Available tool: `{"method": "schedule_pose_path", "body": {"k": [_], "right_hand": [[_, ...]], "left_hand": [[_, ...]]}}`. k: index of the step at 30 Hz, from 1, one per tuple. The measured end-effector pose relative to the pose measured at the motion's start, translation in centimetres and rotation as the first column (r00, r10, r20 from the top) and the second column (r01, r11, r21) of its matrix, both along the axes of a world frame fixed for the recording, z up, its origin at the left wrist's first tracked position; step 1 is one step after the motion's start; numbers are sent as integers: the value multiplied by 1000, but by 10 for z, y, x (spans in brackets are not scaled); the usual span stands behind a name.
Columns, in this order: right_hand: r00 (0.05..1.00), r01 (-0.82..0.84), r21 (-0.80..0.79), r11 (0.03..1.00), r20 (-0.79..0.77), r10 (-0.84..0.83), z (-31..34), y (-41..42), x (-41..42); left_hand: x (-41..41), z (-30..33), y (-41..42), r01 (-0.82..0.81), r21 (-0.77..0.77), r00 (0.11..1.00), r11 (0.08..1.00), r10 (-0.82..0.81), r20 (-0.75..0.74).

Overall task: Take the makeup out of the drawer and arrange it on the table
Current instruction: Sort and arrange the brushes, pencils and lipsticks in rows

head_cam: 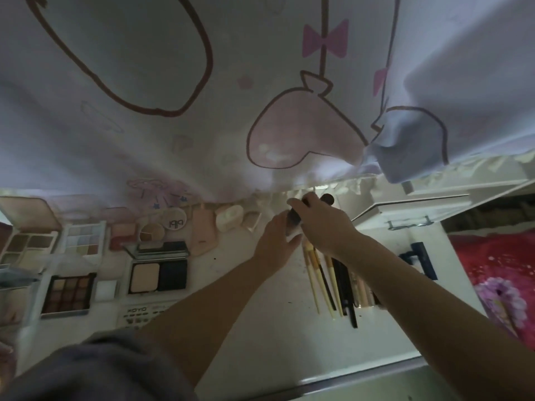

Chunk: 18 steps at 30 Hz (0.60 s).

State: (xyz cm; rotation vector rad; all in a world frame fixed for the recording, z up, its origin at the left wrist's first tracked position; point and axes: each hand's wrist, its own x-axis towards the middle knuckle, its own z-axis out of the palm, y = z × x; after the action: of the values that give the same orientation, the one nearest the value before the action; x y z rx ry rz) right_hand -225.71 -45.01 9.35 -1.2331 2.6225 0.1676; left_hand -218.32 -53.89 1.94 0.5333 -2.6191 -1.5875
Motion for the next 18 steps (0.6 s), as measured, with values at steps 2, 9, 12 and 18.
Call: {"method": "schedule_pose_path", "body": {"k": [2, 9, 12, 18], "right_hand": [[998, -50, 4, 999, -29, 50, -2, -4, -3], [903, 60, -167, 984, 428, 18, 47, 13, -6], [874, -159, 86, 984, 475, 99, 83, 15, -4], [849, -366, 136, 921, 455, 270, 110, 14, 28]], "left_hand": [[-10, 1, -3, 38, -5, 999, 999, -37, 29], [33, 33, -22, 138, 178, 989, 974, -146, 32], [47, 66, -22, 322, 130, 944, 938, -328, 23], [66, 107, -29, 430, -35, 903, 902, -430, 9]]}}
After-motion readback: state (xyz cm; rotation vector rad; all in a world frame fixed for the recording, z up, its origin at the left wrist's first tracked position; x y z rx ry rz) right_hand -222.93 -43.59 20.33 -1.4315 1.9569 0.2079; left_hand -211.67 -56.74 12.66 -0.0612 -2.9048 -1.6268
